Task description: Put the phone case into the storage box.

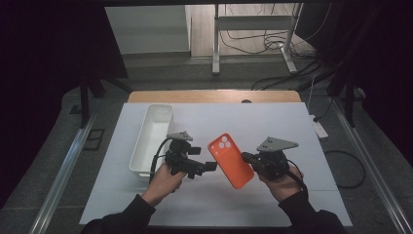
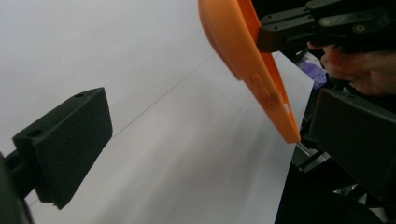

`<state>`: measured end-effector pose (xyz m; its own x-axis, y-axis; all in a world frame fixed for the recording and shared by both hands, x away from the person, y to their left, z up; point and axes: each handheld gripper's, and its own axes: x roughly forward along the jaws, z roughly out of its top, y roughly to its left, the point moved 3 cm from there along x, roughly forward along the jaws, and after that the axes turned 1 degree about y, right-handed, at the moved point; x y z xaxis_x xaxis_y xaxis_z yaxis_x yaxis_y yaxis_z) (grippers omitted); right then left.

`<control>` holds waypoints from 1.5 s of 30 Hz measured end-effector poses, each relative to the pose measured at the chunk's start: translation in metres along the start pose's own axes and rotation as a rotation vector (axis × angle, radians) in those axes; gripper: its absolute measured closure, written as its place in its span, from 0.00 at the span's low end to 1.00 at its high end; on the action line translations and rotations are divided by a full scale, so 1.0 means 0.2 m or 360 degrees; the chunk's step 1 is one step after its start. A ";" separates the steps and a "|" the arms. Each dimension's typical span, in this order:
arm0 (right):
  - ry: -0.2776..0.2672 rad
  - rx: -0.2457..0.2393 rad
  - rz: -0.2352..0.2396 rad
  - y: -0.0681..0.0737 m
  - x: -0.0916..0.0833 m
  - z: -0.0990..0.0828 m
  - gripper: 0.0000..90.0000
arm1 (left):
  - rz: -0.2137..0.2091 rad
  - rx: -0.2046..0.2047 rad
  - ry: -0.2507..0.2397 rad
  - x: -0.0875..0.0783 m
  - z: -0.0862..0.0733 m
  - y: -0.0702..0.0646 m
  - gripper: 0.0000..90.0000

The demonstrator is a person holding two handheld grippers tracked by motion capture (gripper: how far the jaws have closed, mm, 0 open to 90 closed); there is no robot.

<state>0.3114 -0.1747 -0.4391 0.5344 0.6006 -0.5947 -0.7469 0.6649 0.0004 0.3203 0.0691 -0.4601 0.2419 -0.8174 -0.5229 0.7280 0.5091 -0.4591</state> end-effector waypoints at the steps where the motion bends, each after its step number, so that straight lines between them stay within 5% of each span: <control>1: -0.0001 -0.0001 0.0003 0.00 0.00 0.00 0.99 | -0.0005 -0.0004 -0.0001 0.01 0.00 0.00 0.00; 27: -0.0019 -0.0030 0.0045 0.07 0.02 0.01 0.99 | -0.0095 -0.0056 0.0032 0.15 0.05 -0.03 0.00; 32: -0.0022 -0.0036 0.0042 0.07 0.02 0.01 0.99 | -0.0078 -0.0062 0.0039 0.14 0.04 -0.03 0.15; 40: -0.0031 -0.0037 0.0036 0.08 0.01 0.01 0.99 | -0.0207 -0.0187 0.0043 0.13 0.03 -0.01 0.45; 45: -0.0036 -0.0043 0.0033 0.08 0.02 0.01 0.99 | -0.0285 -0.0199 0.0048 0.14 0.03 -0.01 0.62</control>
<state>0.3023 -0.1612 -0.4390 0.5272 0.6241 -0.5767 -0.7682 0.6401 -0.0096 0.3286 0.0443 -0.4693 0.0953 -0.8904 -0.4451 0.6720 0.3874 -0.6311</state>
